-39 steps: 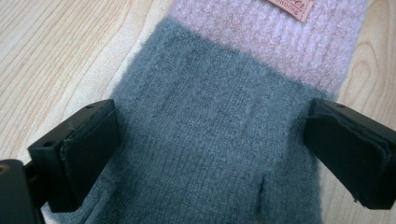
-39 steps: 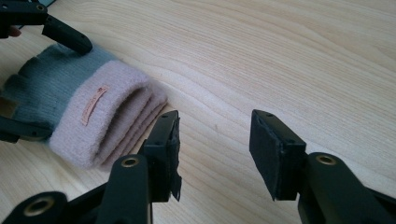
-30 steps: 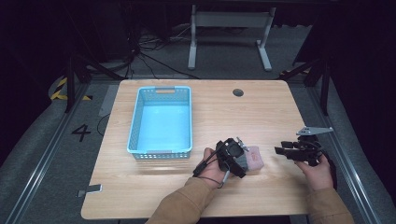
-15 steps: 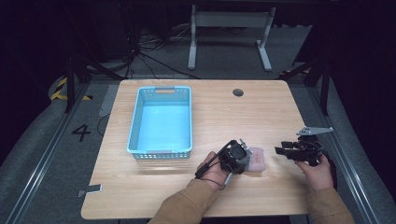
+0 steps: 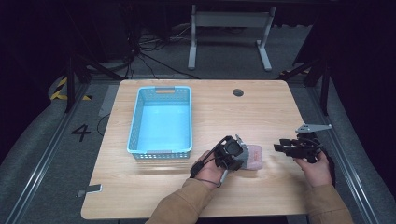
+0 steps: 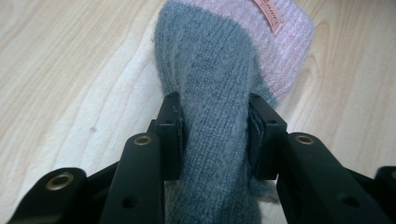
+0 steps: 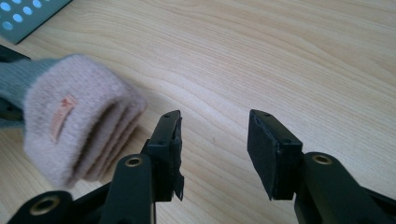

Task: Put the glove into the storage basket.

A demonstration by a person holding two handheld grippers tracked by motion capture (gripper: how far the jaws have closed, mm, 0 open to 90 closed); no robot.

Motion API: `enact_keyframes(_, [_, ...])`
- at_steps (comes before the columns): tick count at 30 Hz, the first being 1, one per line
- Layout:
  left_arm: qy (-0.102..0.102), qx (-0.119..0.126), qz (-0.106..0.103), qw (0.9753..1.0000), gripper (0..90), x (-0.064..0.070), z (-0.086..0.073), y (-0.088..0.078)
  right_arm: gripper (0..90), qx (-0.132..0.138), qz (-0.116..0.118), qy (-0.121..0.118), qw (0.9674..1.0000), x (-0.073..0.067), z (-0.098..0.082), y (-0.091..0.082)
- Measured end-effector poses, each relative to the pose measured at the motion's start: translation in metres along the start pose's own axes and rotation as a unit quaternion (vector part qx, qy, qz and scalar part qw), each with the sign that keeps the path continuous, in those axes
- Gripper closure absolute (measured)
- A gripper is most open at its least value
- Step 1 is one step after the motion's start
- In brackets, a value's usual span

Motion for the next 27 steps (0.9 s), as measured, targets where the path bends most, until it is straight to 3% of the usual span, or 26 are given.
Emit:
enact_keyframes(9, [-0.007, 0.027, -0.006, 0.9996, 63.3, -0.002, -0.002, -0.034, 58.5, -0.003, 0.007, -0.002, 1.0, -0.004, 0.009, 0.012])
enact_keyframes(27, [-0.018, 0.066, 0.013, 0.9976, 63.1, -0.02, -0.012, -0.109, 61.2, -0.017, 0.01, -0.007, 0.9998, -0.011, 0.01, 0.024])
Point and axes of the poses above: each handheld gripper's, and its own axes: y roughly forward along the jaws, z roughly out of its top, x roughly to its right, the point moved 4 cm from there along y, roughly forward along the jaws, and after that the axes turned 14 degrees about -z, right-handed, at the moved point
